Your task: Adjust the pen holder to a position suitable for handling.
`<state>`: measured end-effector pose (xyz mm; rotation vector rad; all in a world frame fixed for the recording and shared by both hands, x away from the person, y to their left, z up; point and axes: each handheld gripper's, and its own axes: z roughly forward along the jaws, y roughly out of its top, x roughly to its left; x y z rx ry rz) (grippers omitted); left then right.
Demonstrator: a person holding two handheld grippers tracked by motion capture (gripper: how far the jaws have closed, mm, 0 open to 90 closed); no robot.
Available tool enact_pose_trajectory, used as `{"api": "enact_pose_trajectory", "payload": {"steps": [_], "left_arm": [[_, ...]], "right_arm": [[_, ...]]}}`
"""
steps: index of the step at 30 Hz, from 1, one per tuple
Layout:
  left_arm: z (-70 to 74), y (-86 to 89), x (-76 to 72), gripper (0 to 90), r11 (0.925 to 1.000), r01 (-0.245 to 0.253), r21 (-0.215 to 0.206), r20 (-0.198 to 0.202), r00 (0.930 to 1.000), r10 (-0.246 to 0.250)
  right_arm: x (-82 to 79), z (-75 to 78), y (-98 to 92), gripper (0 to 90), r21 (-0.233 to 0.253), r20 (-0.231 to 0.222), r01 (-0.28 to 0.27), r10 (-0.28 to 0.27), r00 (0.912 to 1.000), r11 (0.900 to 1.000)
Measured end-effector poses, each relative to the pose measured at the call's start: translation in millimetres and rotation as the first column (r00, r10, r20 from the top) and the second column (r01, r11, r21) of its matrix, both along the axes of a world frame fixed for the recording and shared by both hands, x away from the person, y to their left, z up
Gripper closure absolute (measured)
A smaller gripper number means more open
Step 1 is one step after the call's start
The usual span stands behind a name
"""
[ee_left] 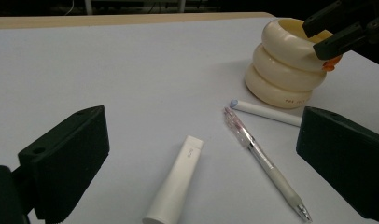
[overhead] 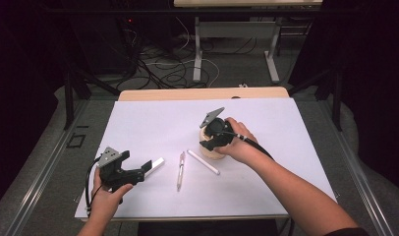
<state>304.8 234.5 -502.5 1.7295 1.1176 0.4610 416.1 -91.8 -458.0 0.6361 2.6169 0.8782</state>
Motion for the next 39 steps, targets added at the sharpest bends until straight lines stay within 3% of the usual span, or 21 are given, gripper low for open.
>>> {"api": "enact_pose_trajectory", "payload": {"steps": [3, 10, 20, 30, 32, 34, 37, 39], "left_arm": [[0.0, -0.2, 0.0, 2.6, 1.0, 0.0, 0.0, -0.001, 1.0, 0.0], [-0.5, -0.1, 0.6, 3.0, 1.0, 0.0, -0.001, -0.009, 1.0, 0.0], [-1.2, -0.3, 0.7, 3.7, 1.0, -0.004, -0.004, -0.013, 0.9999, 0.004], [-1.5, -3.0, 0.4, 4.0, 1.0, -0.001, -0.001, -0.011, 0.9999, 0.001], [-1.5, -3.6, 0.2, 4.5, 1.0, -0.002, 0.001, -0.01, 1.0, 0.002], [-1.6, -4.3, 0.0, 5.0, 1.0, -0.005, 0.002, -0.011, 0.9999, 0.005], [-2.0, -4.9, 0.1, 6.9, 1.0, -0.008, 0.001, -0.012, 0.9999, 0.008], [-1.9, -5.3, 0.0, 7.4, 1.0, -0.009, 0.0, -0.014, 0.9999, 0.009]], "right_arm": [[-4.3, 4.7, -3.7, 51.1, 0.042, 0.007, -0.001, 0.0, 1.0, 0.999], [-15.4, 6.9, -11.5, 48.5, 0.088, 0.009, 0.017, -0.018, 0.9998, 0.996], [-31.9, 15.2, -32.0, 42.3, 0.163, 0.085, 0.044, -0.058, 0.9947, 0.986], [-53.1, 15.6, -53.5, 36.1, 0.278, 0.119, 0.076, -0.112, 0.9866, 0.958], [-59.1, 12.2, -61.0, 33.9, 0.313, 0.119, 0.089, -0.132, 0.9841, 0.945], [-60.6, 10.9, -63.8, 32.9, 0.321, 0.119, 0.09, -0.134, 0.9838, 0.943], [-66.3, 4.4, -73.6, 30.4, 0.353, 0.11, 0.119, -0.168, 0.9798, 0.928], [-68.0, 2.8, -76.1, 29.8, 0.359, 0.099, 0.129, -0.176, 0.9794, 0.924]]}}
